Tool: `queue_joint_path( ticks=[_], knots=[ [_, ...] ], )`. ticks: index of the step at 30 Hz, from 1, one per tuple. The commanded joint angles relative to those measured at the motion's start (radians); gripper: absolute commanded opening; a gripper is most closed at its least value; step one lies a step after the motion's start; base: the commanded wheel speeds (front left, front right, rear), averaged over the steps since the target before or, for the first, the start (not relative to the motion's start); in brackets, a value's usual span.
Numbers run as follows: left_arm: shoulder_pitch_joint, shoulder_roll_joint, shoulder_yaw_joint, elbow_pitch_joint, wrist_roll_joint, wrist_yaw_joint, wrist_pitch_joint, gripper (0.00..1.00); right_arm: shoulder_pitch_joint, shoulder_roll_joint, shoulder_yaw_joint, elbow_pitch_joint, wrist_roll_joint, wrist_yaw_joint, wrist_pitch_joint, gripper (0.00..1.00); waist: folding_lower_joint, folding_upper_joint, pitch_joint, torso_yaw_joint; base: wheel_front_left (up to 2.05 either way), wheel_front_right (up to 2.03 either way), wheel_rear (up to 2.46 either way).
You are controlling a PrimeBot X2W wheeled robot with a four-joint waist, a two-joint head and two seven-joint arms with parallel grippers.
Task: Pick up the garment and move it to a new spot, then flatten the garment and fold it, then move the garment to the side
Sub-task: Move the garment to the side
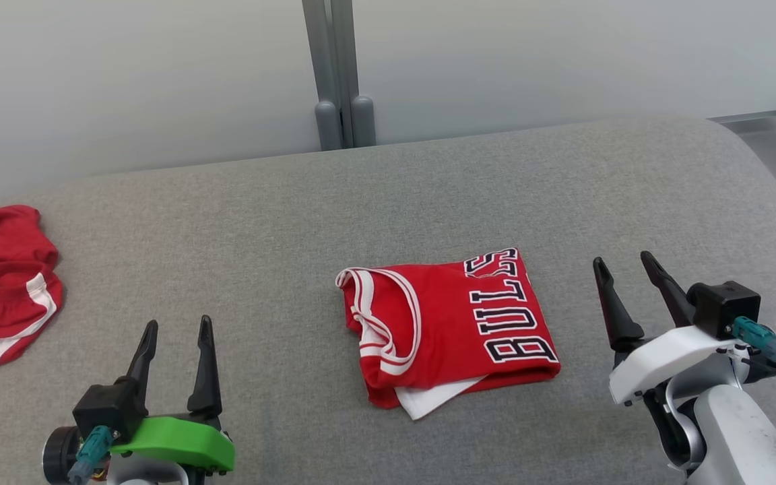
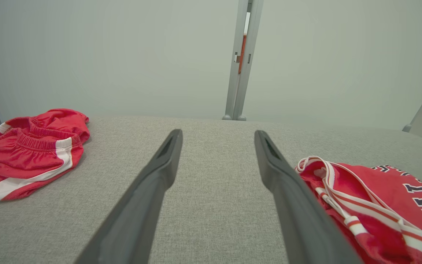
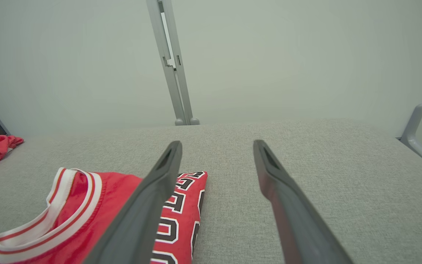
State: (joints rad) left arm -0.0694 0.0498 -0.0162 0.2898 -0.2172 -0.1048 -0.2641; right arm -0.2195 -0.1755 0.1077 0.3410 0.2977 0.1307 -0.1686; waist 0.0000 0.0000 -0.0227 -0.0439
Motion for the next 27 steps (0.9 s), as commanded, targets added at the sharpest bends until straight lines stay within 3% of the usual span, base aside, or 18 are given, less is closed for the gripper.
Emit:
queue_joint_path(
  ticks=[1, 6, 13, 18, 27],
  knots=[
    [0.006, 0.002, -0.002, 0.001, -0.001, 0.0, 0.0, 1.0, -0.011, 0.001, -0.001, 0.004, 0.005, 0.0, 0.006, 1.0, 0.0, 0.0, 0.002, 0.006, 0.0, 0.0, 0.0],
    [0.009, 0.002, -0.004, -0.007, -0.006, 0.007, 0.0, 1.0, -0.046, 0.009, 0.003, 0.017, 0.032, 0.0, 0.087, 1.0, 0.0, 0.0, 0.007, 0.016, 0.0, 0.0, 0.0],
    [-0.007, 0.002, -0.03, -0.015, -0.025, 0.015, 0.0, 1.0, -0.163, 0.017, -0.015, 0.118, 0.042, 0.0, 0.493, 1.0, 0.0, 0.0, 0.039, 0.051, 0.0, 0.0, 0.0],
    [-0.039, 0.002, -0.054, -0.018, -0.037, 0.015, 0.0, 1.0, -0.226, 0.038, -0.075, 0.192, 0.035, 0.0, 0.664, 1.0, 0.0, 0.0, 0.083, 0.096, 0.0, 0.0, 0.0],
    [-0.071, 0.002, -0.073, -0.015, -0.048, 0.022, 0.0, 1.0, -0.291, 0.074, -0.149, 0.289, -0.012, 0.0, 0.807, 1.0, 0.0, 0.0, 0.134, 0.146, 0.0, 0.0, 0.0]
  ],
)
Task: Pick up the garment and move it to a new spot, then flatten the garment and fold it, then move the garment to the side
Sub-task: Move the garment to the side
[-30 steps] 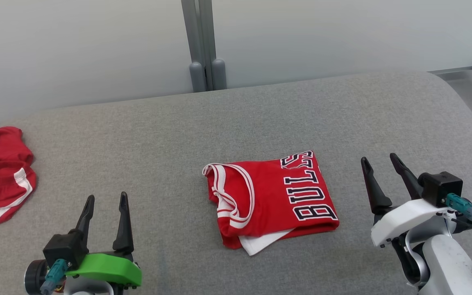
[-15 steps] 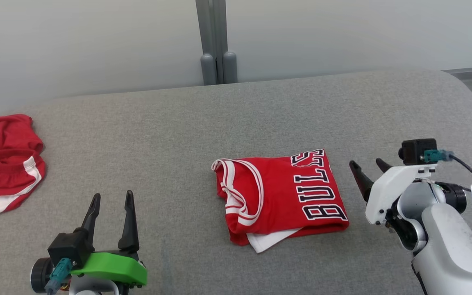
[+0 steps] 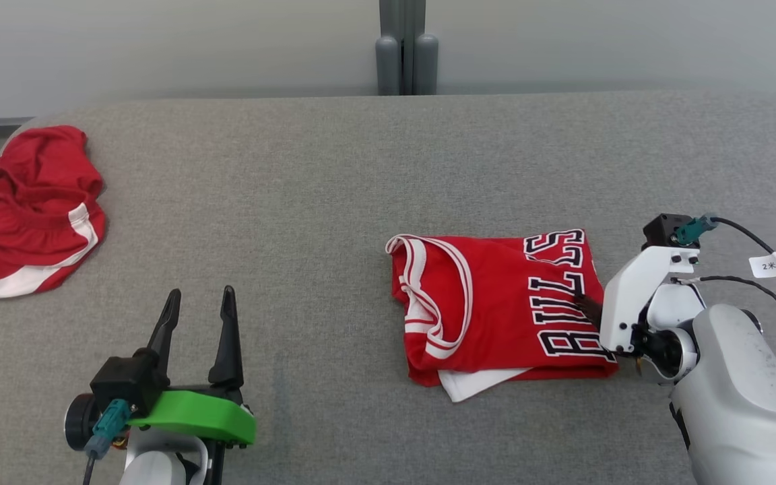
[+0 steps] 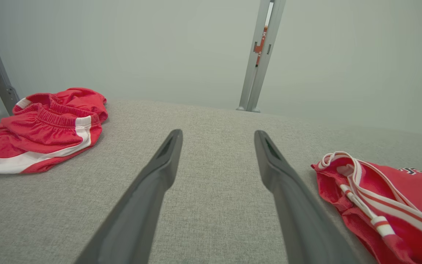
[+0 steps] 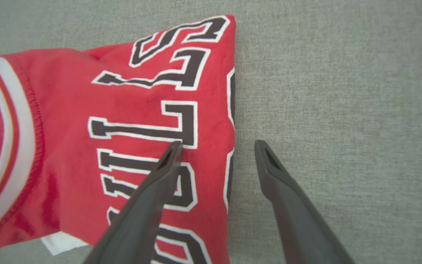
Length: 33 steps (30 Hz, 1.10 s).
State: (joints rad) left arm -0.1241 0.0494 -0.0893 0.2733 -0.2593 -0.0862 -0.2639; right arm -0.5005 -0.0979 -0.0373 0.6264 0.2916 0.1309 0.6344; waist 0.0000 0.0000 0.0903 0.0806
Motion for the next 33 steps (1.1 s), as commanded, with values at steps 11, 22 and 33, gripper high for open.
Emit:
queue_joint_path(
  ticks=[11, 22, 33],
  knots=[
    [-0.046, 0.002, -0.013, -0.011, -0.019, 0.014, 0.0, 1.0, -0.019, -0.023, 0.084, 0.037, -0.085, 0.0, 0.106, 0.0, 0.0, 0.0, 0.066, 0.031, 0.0, 0.0, 0.0],
    [-0.103, 0.002, 0.002, -0.127, 0.013, 0.005, 0.0, 1.0, -0.194, -0.214, 0.362, -0.072, -0.075, -0.001, -0.026, 0.0, 0.0, 0.0, 0.187, -0.116, 0.0, 0.0, 0.0],
    [-0.172, 0.004, -0.011, -0.213, 0.065, -0.028, 0.0, 1.0, -0.382, -0.418, 0.358, 0.029, -0.117, -0.001, -0.251, 0.0, 0.0, 0.0, 0.351, -0.287, 0.0, 0.0, 0.0]
  ],
)
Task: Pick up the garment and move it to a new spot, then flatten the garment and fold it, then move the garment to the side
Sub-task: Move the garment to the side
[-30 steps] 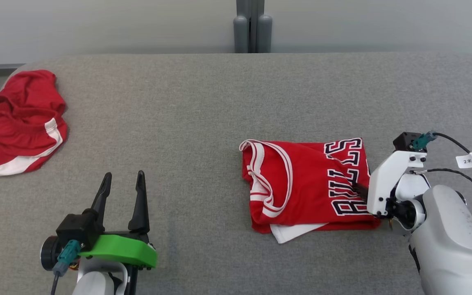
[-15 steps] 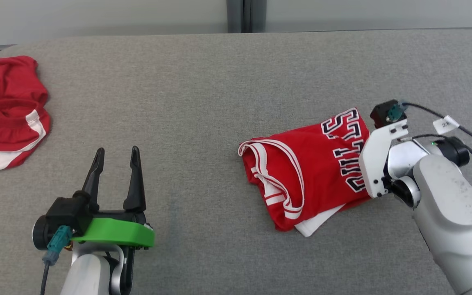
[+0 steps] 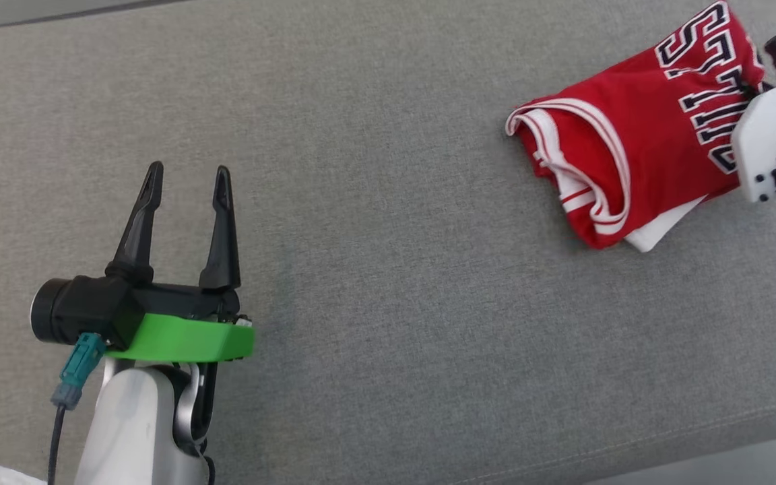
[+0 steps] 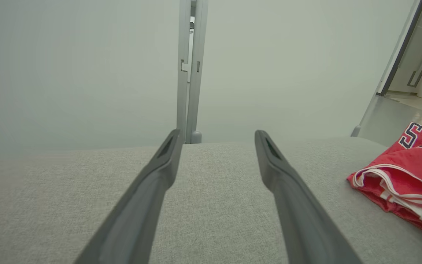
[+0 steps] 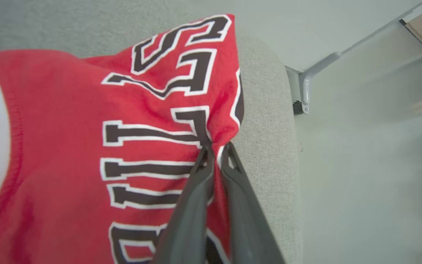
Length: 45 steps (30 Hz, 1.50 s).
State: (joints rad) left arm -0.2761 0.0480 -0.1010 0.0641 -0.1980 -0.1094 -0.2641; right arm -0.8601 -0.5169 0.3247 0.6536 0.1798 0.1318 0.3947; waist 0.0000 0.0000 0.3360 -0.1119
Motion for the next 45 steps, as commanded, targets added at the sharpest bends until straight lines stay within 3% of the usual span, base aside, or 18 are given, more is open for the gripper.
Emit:
queue_joint_path(
  ticks=[1, 7, 14, 15, 16, 25, 29, 37, 45],
  knots=[
    [-0.027, 0.005, -0.002, -0.007, 0.002, -0.006, 0.0, 1.0, -0.034, -0.013, -0.01, 0.016, -0.012, -0.002, -0.026, 0.0, 0.0, 0.0, 0.12, -0.1, 0.0, 0.0, 0.0],
    [-0.076, 0.009, -0.036, -0.028, 0.017, -0.015, 0.0, 1.0, -0.085, -0.089, -0.078, 0.092, -0.096, -0.002, -0.146, 0.0, 0.0, 0.0, 0.202, -0.095, 0.0, 0.0, 0.0],
    [-0.104, 0.024, -0.043, -0.051, 0.014, -0.02, 0.0, 1.0, -0.088, -0.11, -0.202, 0.179, -0.168, -0.002, -0.228, 0.0, 0.0, 0.0, 0.253, -0.062, 0.0, 0.0, 0.0],
    [-0.106, 0.025, -0.042, -0.052, 0.014, -0.02, 0.0, 1.0, -0.088, -0.11, -0.221, 0.186, -0.188, -0.002, -0.247, 0.96, 0.0, 0.0, 0.257, -0.056, 0.0, 0.0, 0.0],
    [-0.106, 0.024, -0.042, -0.052, 0.013, -0.02, 0.0, 1.0, -0.087, -0.106, -0.236, 0.189, -0.202, -0.002, -0.264, 1.0, 0.0, 0.0, 0.258, -0.051, 0.0, 0.0, 0.0],
    [-0.07, 0.011, -0.019, -0.038, -0.021, -0.02, 0.0, 1.0, -0.038, -0.047, -0.326, 0.166, -0.298, -0.002, -0.424, 1.0, 0.0, 0.0, 0.176, 0.009, 0.0, 0.0, 0.0],
    [-0.031, 0.006, -0.005, -0.012, -0.043, -0.015, 0.0, 1.0, 0.017, 0.016, -0.345, 0.136, -0.226, -0.002, -0.513, 1.0, 0.0, 0.0, 0.081, 0.049, 0.0, 0.0, 0.0],
    [0.073, 0.003, 0.007, 0.066, -0.082, 0.004, 0.0, 1.0, 0.264, 0.158, -0.312, -0.032, 0.037, -0.002, -0.611, 1.0, 0.0, 0.0, -0.134, 0.124, 0.0, 0.0, 0.0],
    [0.154, 0.003, -0.002, 0.155, -0.066, 0.026, 0.0, 1.0, 0.514, 0.259, -0.308, -0.246, 0.101, -0.002, -0.621, 1.0, 0.0, 0.0, -0.272, 0.17, 0.0, 0.0, 0.0]
  ],
)
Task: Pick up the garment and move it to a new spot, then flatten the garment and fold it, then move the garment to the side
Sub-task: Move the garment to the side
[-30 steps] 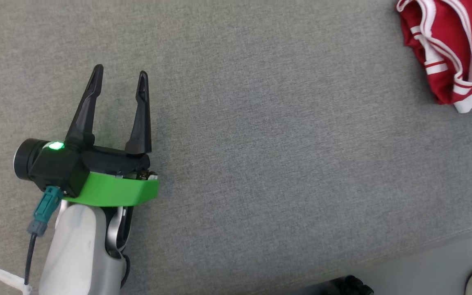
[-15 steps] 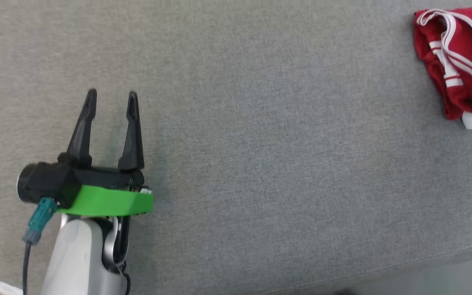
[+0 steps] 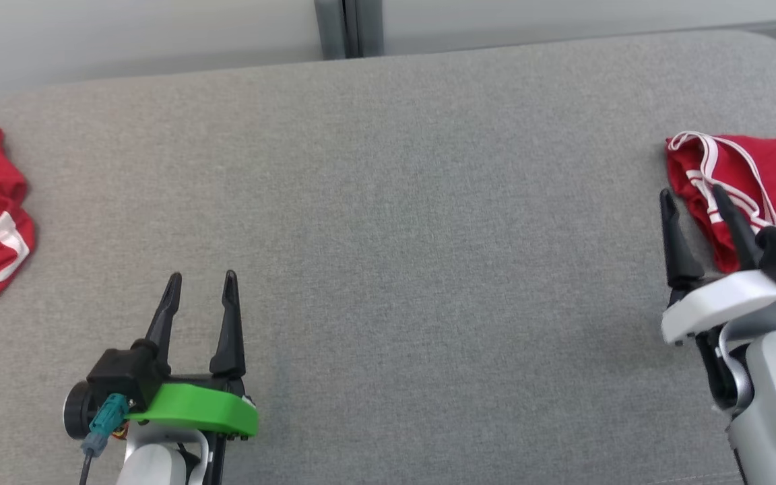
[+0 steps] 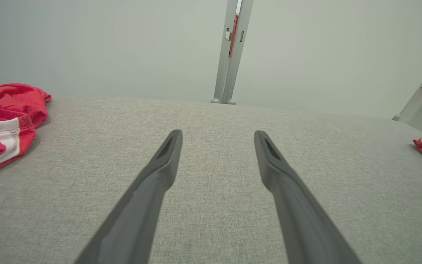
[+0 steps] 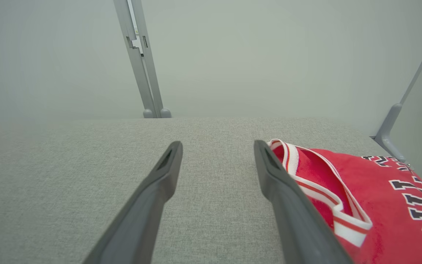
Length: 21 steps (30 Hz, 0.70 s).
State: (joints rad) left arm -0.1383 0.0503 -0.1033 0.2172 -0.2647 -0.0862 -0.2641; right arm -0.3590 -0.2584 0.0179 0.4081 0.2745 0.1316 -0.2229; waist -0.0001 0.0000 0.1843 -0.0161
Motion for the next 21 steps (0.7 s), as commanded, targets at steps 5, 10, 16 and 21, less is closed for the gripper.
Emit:
queue_joint_path(
  ticks=[5, 10, 16, 21],
  knots=[
    [0.049, 0.001, 0.018, 0.049, -0.02, 0.018, 0.0, 1.0, 0.142, 0.088, -0.05, -0.088, 0.018, -0.002, 0.006, 1.0, 0.0001, 0.0, -0.186, 0.088, 0.0, 0.0, 0.0],
    [0.062, 0.001, 0.037, 0.085, -0.006, 0.025, 0.0, 1.0, 0.211, 0.15, -0.08, -0.107, -0.006, -0.002, 0.013, 1.0, 0.0001, 0.0, -0.217, 0.094, 0.0, 0.0, 0.0],
    [0.06, 0.001, 0.045, 0.12, 0.005, 0.018, 0.0, 1.0, 0.256, 0.182, -0.066, -0.097, -0.035, -0.002, 0.03, 1.0, 0.0001, 0.0, -0.231, 0.094, 0.0, 0.0, 0.0],
    [0.059, 0.001, 0.042, 0.131, 0.006, 0.015, 0.0, 1.0, 0.275, 0.196, -0.079, -0.09, -0.044, -0.002, 0.033, 1.0, 0.0001, 0.0, -0.234, 0.089, 0.0, 0.0, 0.0]
  ],
)
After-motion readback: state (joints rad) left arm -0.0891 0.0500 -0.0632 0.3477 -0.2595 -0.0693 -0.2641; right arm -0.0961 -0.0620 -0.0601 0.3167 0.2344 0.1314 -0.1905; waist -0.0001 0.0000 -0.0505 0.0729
